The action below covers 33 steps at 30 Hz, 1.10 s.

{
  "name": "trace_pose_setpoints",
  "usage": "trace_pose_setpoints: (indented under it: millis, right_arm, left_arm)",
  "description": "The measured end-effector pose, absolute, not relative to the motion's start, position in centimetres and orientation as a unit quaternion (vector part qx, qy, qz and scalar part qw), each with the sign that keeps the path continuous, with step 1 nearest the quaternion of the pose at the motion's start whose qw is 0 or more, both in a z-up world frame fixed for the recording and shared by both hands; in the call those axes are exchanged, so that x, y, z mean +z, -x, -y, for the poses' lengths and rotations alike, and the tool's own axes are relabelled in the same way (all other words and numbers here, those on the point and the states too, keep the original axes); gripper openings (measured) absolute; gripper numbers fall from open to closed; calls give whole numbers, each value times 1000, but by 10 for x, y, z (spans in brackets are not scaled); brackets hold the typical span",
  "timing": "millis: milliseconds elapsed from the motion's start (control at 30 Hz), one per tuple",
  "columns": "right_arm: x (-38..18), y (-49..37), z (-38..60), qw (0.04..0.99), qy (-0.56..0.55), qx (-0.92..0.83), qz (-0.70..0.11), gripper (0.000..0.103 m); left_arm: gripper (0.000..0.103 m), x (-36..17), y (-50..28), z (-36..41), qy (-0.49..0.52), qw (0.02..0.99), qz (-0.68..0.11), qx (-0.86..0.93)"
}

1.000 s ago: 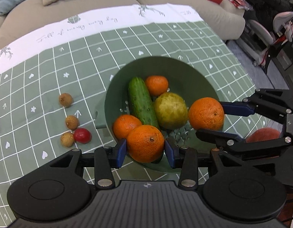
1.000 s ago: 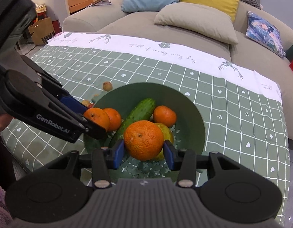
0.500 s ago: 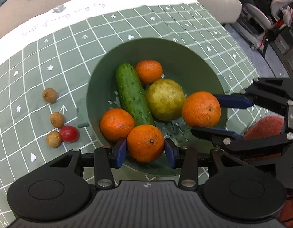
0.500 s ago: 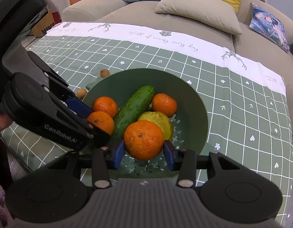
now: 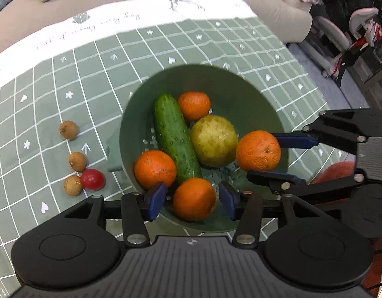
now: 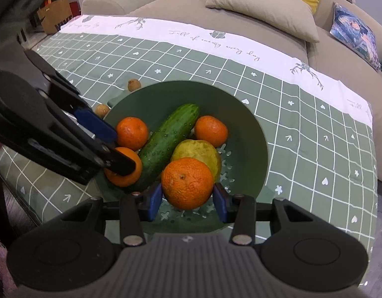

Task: Organize fruits
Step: 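Lower both oranges into the colander and open both tools, then move both open tools back toward the longans and red tomato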

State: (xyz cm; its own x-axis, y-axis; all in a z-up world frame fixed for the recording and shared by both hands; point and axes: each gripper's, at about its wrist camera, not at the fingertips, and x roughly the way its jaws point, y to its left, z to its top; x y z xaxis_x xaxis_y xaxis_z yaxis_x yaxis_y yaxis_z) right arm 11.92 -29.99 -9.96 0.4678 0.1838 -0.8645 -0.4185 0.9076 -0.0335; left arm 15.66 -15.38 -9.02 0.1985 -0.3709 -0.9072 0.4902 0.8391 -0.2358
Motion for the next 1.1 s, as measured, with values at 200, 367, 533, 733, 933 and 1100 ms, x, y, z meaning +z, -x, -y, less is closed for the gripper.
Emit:
trace_pose_setpoints:
  millis: [200,367,533,733,933,1100]
  right_arm:
    - [-99,-131,295,835,131,175,-506,41]
    - [-102,-141,285,816,146,183,-528,41]
    - [-108,-152,272,797,177,193,-544,42]
    - [-108,-154,261,767,231,206,-561,42]
    - [-115,-152,250,736,265,215,-584,42]
    - [-128,-151,252,719,245,212,-615,42]
  left_arm:
    - [60,-62,-150,135,-49,804,-528,-268]
    - [60,-44,-149,110,-49,832,-504,-226]
    - [60,-43,-148,83,-49,844,-502,-181]
    - [60,-49,-149,47,-16,846,-515,-138]
    - [60,-51,-146,27,3,848,-516,-121]
    - [60,-53,-142,18,11,848,-518,-113]
